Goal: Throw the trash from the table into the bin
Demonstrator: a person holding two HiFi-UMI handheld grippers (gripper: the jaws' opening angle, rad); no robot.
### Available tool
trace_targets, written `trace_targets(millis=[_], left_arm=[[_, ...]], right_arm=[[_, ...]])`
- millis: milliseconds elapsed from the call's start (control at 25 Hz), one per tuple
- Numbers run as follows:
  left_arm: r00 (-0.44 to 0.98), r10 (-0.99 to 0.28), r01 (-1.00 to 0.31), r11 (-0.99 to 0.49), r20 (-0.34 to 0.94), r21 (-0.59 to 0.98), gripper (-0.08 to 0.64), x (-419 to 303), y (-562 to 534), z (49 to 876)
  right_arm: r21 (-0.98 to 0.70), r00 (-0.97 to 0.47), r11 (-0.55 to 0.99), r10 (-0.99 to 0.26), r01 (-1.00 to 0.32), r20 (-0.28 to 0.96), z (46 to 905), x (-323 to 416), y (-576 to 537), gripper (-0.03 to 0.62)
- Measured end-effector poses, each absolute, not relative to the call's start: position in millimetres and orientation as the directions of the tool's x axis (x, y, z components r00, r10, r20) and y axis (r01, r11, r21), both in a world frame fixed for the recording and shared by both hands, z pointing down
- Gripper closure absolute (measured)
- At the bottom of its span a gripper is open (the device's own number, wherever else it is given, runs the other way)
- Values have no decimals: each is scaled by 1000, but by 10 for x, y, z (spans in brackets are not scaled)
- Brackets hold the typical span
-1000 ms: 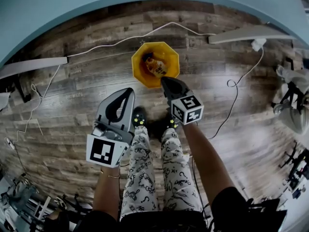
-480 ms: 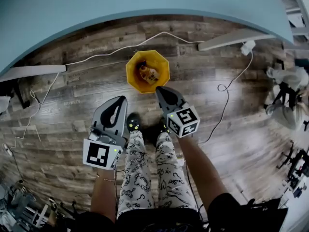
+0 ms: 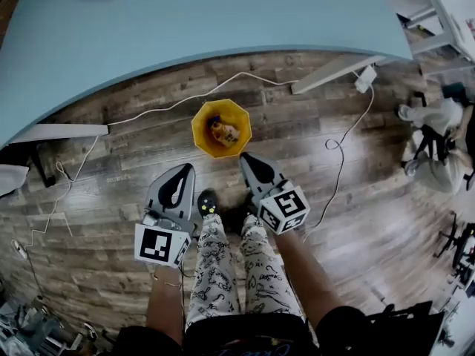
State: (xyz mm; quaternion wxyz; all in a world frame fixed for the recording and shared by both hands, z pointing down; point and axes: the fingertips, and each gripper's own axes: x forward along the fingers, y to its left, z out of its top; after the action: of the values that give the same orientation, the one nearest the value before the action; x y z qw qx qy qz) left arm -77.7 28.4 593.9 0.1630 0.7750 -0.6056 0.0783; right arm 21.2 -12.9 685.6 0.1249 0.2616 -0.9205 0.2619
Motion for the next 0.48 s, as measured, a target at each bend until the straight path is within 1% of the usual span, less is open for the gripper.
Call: trace_targets(millis=[80,200,480], left_arm=[[256,-914,-963,-214,314,161,552,-737,319,5838],[243,-921,-964,-193,304,184,552,-690,377,5697],[252,-923,-959,-199,289,202,552,-550,448,5380]], right_arm=[[-429,-842,727,-417,-536,343,6645,221,-43,586],[-394,-853,761,-412,-515,320,6321,232,59,584],[-388,-844,749,-479,-536,241,5684,398,25,584]])
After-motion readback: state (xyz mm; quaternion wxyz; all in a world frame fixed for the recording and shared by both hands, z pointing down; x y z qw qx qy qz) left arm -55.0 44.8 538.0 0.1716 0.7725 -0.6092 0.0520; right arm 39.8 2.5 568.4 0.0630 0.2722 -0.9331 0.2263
